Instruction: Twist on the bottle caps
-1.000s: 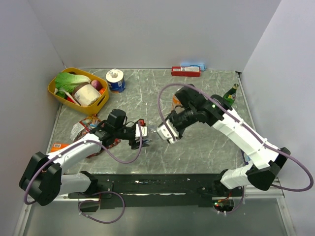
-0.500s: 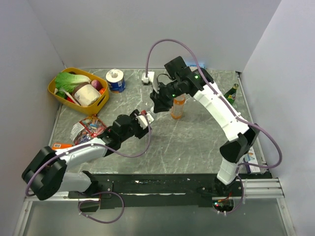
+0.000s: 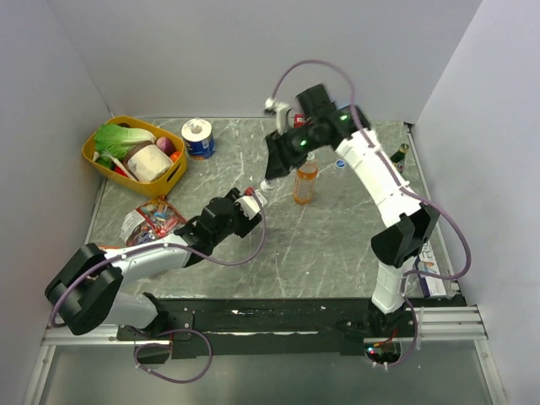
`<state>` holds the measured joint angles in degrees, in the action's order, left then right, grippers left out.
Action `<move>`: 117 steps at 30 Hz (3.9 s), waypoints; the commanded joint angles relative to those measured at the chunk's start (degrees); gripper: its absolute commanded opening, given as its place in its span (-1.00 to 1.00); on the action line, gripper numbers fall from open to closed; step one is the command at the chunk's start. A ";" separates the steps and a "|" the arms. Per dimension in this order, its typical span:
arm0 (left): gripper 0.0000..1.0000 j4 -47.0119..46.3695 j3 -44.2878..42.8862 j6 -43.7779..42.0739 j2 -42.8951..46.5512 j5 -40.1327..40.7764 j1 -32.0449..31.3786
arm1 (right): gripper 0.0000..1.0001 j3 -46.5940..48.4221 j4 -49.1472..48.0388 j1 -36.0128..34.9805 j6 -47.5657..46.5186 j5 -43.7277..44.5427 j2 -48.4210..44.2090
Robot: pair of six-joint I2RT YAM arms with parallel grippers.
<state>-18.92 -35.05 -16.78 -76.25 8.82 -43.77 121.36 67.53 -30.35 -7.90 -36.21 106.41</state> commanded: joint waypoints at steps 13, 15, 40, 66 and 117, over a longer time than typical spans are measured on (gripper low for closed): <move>-0.98 17.84 -2.03 -14.84 8.05 -50.38 8.26 | 0.55 -31.07 -10.13 -8.05 -65.71 -10.04 -32.13; -0.98 21.89 -3.18 -17.58 6.73 -51.96 8.70 | 0.55 -32.67 -9.96 -10.60 -70.29 -9.15 -33.55; -0.98 28.50 -9.86 -27.52 4.44 -54.79 8.79 | 0.06 -26.70 0.94 -14.21 -83.59 -9.41 -25.82; -0.98 -13.25 -0.72 1.05 8.66 -22.91 4.93 | -1.00 -17.13 -5.83 -9.29 -28.60 -0.27 -10.98; -0.98 -25.56 -5.12 -25.95 -9.09 24.58 -2.11 | -1.00 -13.61 -6.97 1.43 18.19 4.21 -6.04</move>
<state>-31.44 -39.44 -37.01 -86.02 28.14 -46.24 107.24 55.92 -28.34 8.34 -29.50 99.29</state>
